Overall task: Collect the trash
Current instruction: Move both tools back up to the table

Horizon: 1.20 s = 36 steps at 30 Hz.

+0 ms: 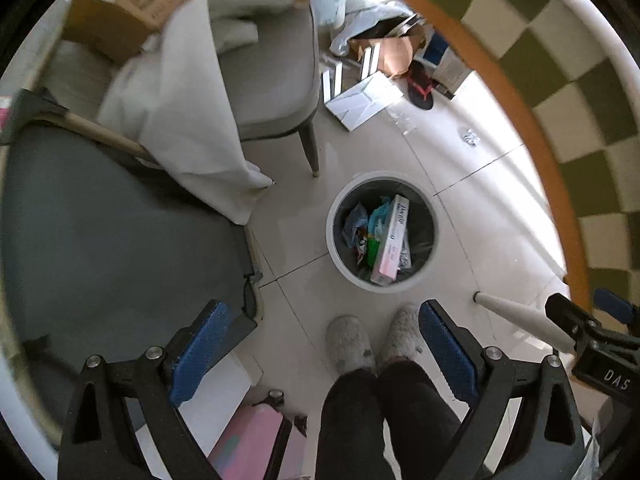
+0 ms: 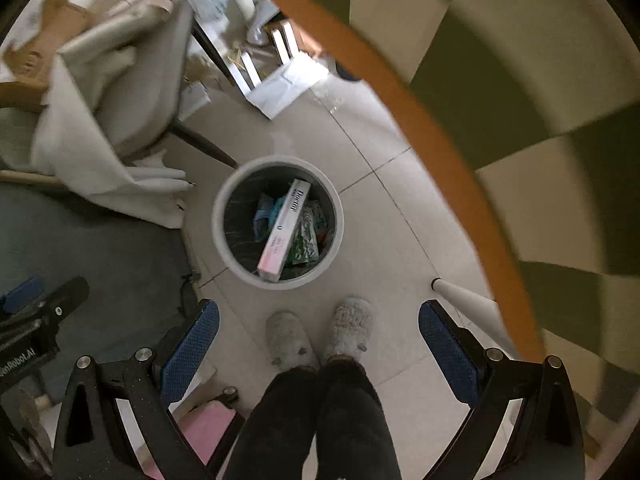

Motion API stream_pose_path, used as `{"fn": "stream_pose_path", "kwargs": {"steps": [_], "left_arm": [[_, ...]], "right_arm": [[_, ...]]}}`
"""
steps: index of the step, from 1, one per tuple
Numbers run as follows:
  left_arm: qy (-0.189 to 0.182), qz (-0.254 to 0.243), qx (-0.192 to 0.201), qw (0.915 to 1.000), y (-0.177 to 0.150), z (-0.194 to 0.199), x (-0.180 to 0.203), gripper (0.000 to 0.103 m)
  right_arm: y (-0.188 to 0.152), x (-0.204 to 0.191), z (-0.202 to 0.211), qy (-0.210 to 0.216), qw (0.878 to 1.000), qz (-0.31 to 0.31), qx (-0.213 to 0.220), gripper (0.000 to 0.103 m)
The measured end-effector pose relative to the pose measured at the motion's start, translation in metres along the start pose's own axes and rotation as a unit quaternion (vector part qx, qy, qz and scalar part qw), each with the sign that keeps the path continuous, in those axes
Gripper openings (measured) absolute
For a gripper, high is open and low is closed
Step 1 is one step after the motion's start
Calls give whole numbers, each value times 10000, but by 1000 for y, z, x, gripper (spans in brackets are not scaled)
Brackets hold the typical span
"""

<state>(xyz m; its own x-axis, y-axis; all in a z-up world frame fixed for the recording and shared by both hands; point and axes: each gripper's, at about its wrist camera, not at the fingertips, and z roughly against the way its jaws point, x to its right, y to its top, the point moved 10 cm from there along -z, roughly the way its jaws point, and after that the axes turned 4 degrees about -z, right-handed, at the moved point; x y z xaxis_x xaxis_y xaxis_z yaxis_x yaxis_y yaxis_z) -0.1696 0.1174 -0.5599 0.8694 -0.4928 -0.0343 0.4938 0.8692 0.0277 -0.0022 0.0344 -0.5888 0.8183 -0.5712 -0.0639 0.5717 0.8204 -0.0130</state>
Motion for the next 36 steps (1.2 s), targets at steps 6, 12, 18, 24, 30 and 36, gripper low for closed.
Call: {"fn": "stream_pose_path", "kwargs": {"steps": [6,12,18,24,30,36], "left_arm": [[-74,-94,124,9999,-13,77,7,97],[4,-118,356,9993,-16,147,12,97],[196,-243,818,9962,13,207,31,97],[421,-680,1207,9895,85,239,100,97],[414,-1225,1336,9826,175,245,232,99],[556,-1657,1356,9752,259,225,382,99]], "right_arm": [[-13,-2,83,102,9999,10,111,101],[-26,-2,157,431,9987,-80,246,101],[-15,7,215,919,9942,-428,371,101],[42,66,263,1000,9875,-897,828,101],[115,205,280,443,9840,-1426,968,101],[170,373,264,-230,9757,-2037,767,101]]}}
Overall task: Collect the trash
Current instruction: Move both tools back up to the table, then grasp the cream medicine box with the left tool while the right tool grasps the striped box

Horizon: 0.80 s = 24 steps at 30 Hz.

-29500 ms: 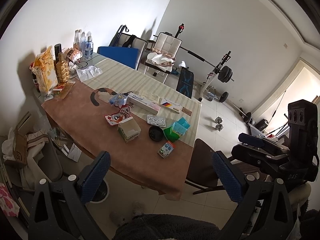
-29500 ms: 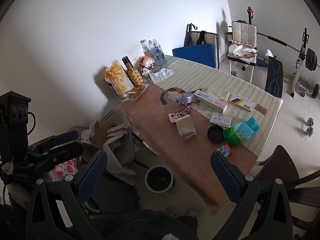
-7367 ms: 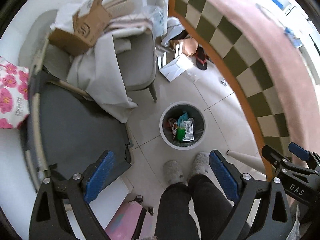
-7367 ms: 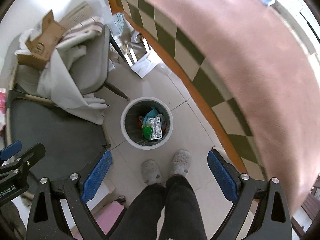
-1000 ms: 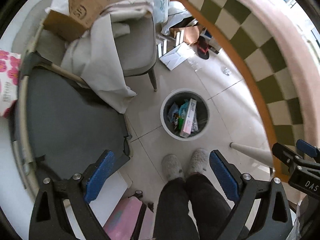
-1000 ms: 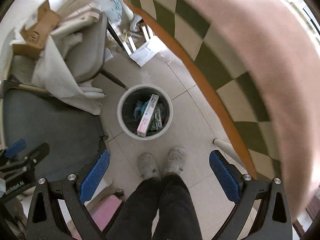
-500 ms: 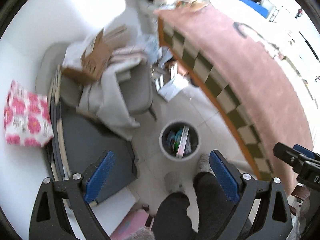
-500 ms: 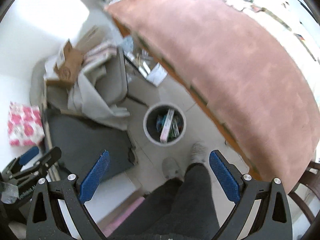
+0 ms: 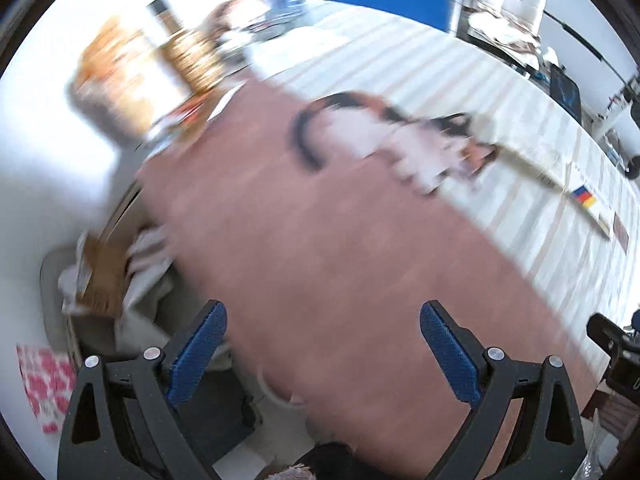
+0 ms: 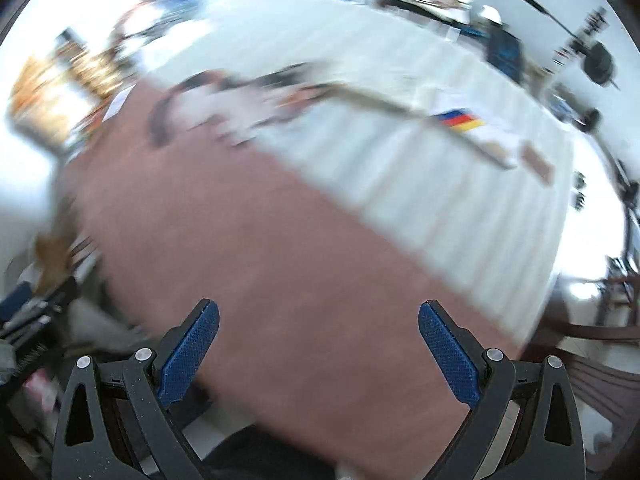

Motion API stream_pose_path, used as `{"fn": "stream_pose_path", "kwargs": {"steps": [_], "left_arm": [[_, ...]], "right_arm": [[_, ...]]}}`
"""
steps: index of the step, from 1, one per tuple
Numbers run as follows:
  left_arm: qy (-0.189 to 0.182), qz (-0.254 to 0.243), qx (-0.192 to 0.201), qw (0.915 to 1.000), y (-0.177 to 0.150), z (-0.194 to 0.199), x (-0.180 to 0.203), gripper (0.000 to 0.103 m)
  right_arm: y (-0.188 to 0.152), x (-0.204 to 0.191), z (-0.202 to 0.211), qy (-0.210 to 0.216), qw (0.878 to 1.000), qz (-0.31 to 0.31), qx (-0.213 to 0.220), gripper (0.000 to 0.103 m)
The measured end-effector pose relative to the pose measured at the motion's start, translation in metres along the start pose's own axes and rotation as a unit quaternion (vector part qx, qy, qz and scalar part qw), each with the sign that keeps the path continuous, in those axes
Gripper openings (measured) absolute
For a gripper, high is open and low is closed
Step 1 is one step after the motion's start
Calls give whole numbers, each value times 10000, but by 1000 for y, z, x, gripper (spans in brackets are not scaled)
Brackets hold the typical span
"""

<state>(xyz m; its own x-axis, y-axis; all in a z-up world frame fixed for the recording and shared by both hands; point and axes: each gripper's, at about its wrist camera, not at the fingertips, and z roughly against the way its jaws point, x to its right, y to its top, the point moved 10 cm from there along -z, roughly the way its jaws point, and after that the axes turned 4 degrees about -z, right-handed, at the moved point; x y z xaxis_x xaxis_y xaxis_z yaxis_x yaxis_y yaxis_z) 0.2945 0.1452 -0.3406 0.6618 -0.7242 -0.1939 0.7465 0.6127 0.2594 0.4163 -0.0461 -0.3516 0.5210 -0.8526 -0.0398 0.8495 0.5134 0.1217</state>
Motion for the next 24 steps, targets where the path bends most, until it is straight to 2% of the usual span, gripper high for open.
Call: {"fn": "stream_pose_path", "kwargs": {"steps": [4,8,12,17,20,22,24], "left_arm": [[-112,-151,-165,9997,72,-28,78,99],[-488,113,-631,9967,119,-64,141,99],[-1120,753,-1258,9828,154,-96,194,99],[-1686,1428,-1975,9551,185,-131,238,99],[-1794,1697,-2219,9433,197,-143,253,99],[-1689,1744,-2336,9415,205,-147,261,99],[-1479,1715,-2452,9427,208,-151,265,99]], "right_arm": [[67,90,-40,-534,9981,-147,-274,101],[111,132,-84,-762,9948,172,-646,101],[141,150,-123,-785,9899,567,-1035,101],[177,158,-157,-701,9803,1203,-1399,101],[190,158,-172,-596,9736,1528,-1588,101],[196,157,-176,-634,9663,1866,-1654,103],[197,152,-180,-430,9627,1969,-1808,103]]}}
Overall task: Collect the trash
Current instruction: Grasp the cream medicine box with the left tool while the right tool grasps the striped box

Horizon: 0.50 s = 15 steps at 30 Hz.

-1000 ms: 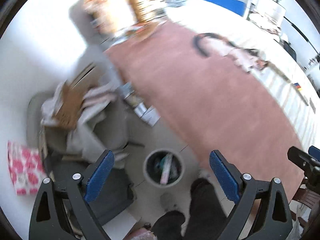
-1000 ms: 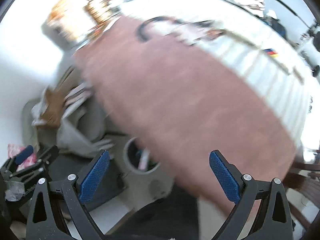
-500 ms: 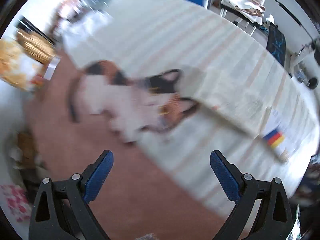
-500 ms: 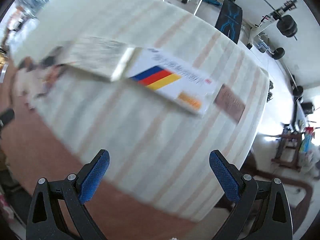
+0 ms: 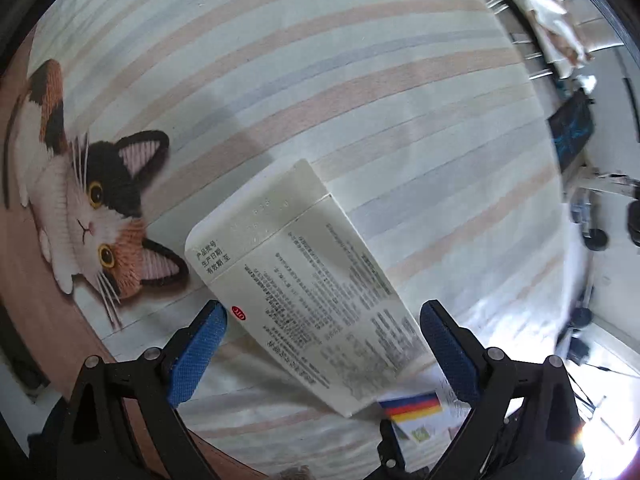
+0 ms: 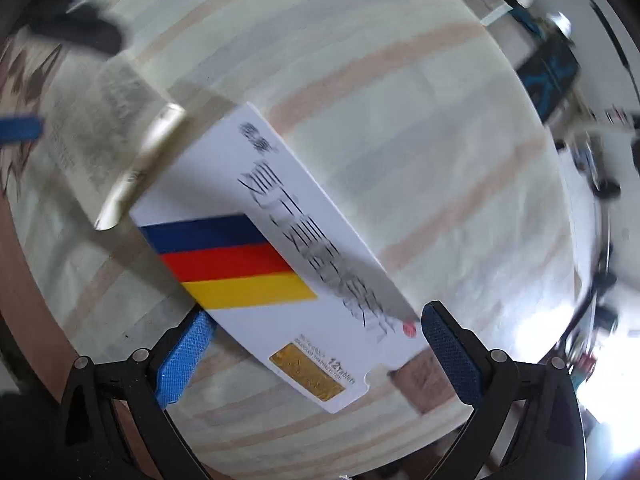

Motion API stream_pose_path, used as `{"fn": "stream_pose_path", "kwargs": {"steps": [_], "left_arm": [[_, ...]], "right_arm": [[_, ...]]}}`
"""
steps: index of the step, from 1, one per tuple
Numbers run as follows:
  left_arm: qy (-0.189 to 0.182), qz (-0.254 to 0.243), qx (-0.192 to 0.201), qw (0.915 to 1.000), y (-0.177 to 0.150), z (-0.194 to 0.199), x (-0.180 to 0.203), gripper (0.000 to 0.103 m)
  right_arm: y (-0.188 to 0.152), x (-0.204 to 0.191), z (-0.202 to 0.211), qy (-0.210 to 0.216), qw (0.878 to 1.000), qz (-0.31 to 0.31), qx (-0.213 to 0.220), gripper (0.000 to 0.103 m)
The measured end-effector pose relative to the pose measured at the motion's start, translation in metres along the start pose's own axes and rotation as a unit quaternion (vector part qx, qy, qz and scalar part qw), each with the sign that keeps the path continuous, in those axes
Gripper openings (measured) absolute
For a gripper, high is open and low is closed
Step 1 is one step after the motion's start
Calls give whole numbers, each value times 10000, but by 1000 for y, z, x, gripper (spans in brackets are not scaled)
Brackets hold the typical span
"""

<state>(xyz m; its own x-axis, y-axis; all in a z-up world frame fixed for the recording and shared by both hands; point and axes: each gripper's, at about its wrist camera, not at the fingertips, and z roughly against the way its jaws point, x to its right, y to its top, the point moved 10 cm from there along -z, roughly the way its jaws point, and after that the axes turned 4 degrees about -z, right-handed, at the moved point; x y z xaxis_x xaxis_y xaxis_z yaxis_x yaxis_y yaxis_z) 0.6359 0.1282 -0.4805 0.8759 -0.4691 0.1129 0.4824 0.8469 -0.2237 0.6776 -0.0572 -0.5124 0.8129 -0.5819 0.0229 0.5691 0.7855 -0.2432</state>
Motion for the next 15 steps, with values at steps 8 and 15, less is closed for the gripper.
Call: {"fn": "stream_pose_path", "kwargs": {"steps": [8,15], "left_arm": [[705,-592,153,9956,2,-7,-24,101],[725,-1221,256,9895,-19,-3,-55,95]], "right_arm": [[4,13,-2,91,9994,-327,-76,101],[-21,38,-6,431,9818,-1842,-168,99]]}}
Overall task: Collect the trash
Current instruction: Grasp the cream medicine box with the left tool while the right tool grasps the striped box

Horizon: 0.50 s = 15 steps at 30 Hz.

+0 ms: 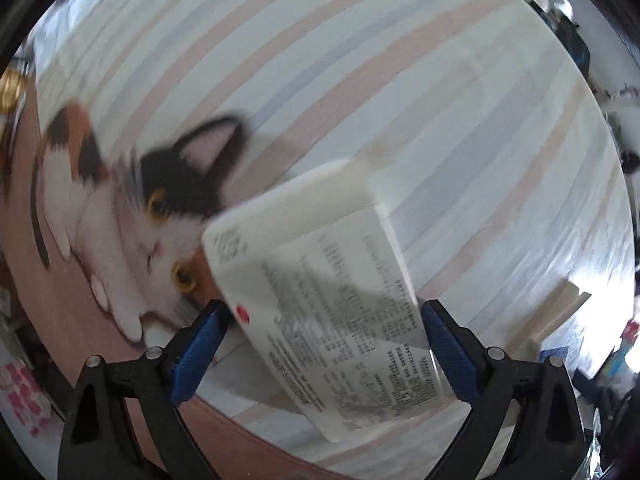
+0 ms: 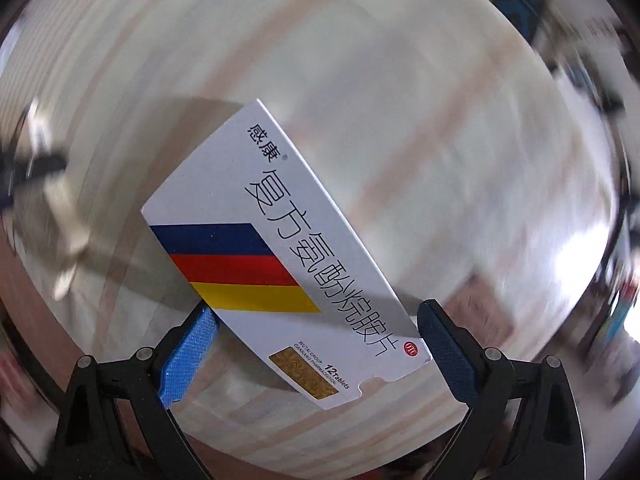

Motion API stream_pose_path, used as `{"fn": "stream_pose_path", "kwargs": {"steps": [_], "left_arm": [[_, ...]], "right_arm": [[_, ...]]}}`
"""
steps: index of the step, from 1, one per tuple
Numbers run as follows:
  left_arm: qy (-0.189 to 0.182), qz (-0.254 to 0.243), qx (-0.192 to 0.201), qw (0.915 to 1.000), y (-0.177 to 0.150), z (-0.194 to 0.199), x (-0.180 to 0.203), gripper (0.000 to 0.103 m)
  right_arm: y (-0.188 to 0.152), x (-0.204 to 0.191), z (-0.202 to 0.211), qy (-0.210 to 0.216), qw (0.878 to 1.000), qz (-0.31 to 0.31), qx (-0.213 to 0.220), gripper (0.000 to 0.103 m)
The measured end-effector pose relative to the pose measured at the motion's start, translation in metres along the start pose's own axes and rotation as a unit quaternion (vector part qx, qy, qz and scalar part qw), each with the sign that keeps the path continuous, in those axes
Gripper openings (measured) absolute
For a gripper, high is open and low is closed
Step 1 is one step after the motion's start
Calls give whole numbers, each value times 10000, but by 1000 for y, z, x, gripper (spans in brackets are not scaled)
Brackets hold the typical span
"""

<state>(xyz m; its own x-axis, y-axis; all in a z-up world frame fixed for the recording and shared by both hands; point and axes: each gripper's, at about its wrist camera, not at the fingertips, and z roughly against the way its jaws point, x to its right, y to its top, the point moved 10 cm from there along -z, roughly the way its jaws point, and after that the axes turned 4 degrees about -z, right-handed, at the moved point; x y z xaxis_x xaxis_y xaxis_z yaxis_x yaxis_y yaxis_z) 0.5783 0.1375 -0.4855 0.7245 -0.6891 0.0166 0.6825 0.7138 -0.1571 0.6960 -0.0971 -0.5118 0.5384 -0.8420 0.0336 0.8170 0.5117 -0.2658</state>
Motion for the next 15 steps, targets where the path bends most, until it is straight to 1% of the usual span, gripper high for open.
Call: {"fn": "stream_pose_path", "kwargs": {"steps": [1,2,3,5,7,9,11,12,13,14,15], "left_arm": [[-136,57,97,9998,0,5,-3,89],[-96,69,58,9999,-1,7,-7,85],[-144,120,10,9998,-1,7,-8,85],[-249,180,19,9995,1,11,-11,79],[-300,23,57,9995,3,14,-11,78],[-113,-385,248,9989,-1,18,-10,78],[200,-1022,417,9937,-15,19,-5,78],[306,-1332,486,9894,-21,20,-1,78],[446,-1687,539,9832,-29,19,0,78],[606,-2035,573,9755,-39,17,0,78],[657,-2334,552,9686,-50,15,1,79]], "right_arm": [[-3,4,0,56,9998,-192,66,99],[-6,7,0,99,9993,-333,109,99],[-10,9,1,152,9985,-502,180,98],[-15,10,1,219,9971,-677,253,97],[-23,13,2,274,9954,-861,331,96],[-28,14,3,337,9932,-1048,386,95],[-35,21,5,387,9898,-1300,447,94],[-41,26,5,369,9875,-1453,482,93],[-49,30,6,358,9843,-1650,512,93],[-54,35,5,384,9819,-1781,521,93],[-60,38,4,443,9784,-1955,509,93]]}}
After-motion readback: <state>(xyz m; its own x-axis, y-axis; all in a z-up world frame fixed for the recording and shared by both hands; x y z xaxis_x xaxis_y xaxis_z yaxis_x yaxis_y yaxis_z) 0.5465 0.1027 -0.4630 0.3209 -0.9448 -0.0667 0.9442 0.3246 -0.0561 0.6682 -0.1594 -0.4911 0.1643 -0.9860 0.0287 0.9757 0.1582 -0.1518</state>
